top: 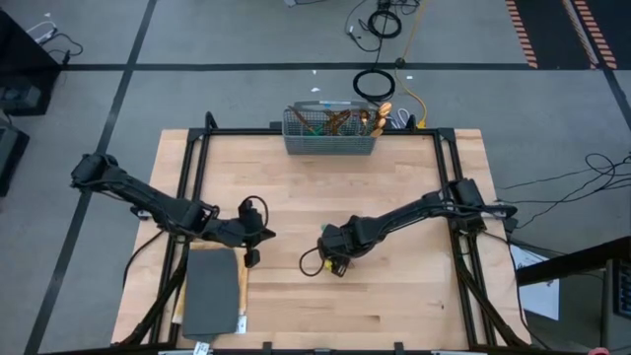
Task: Sort silverware
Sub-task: Put the green fork into the dishwasher utensil holder
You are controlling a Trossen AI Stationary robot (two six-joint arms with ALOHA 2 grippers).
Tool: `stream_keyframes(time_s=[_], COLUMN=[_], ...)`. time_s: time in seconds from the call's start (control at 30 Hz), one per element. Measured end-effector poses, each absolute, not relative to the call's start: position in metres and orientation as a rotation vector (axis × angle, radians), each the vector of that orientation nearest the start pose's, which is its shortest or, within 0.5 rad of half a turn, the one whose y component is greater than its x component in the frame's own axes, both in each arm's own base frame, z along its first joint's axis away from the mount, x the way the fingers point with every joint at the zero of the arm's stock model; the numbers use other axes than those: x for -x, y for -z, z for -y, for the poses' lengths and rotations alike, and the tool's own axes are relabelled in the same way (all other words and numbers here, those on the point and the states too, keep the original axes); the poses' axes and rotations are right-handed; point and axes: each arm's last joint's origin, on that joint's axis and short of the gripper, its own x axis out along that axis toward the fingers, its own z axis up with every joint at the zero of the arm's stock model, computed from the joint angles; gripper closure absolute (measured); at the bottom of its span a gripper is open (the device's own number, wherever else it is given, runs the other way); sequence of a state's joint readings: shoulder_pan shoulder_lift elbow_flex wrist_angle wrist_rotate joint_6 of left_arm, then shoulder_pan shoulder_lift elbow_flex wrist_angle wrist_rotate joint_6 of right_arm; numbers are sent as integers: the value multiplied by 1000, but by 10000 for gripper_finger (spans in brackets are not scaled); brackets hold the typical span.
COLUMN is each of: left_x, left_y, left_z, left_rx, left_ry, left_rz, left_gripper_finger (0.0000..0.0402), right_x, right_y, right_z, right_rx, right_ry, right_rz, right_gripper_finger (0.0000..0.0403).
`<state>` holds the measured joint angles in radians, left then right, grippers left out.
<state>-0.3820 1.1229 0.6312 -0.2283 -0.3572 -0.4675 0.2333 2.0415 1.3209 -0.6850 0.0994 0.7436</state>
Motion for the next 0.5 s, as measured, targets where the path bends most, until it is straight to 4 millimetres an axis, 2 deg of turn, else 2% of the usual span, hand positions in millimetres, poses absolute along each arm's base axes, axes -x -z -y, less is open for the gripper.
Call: stream_keyframes(time_s=[0.07,0.13,0.2,0.27,0.3,0.5], left_x=[-209,-209,-209,-209,-208,-206], left_y=[-216,-216,-216,-215,-215,-213], left_z=[73,73,73,73,73,73], left_rx=[202,209,209,206,203,184], left_ry=[-137,-143,-143,-144,-145,-147], left_rz=[-658,-658,-658,-663,-664,-688], left_gripper_finger=[392,392,392,391,391,391], right_x=[-370,-369,-369,-368,-369,-371], right_y=[-119,-115,-113,-113,-113,-129], right_z=[-84,-85,-86,-87,-87,-88], right_rx=[-388,-356,-321,-299,-292,-176], right_ry=[393,371,341,315,305,327], right_rz=[-1381,-1409,-1429,-1439,-1438,-1414], right_gripper_finger=[211,240,294,364,382,400])
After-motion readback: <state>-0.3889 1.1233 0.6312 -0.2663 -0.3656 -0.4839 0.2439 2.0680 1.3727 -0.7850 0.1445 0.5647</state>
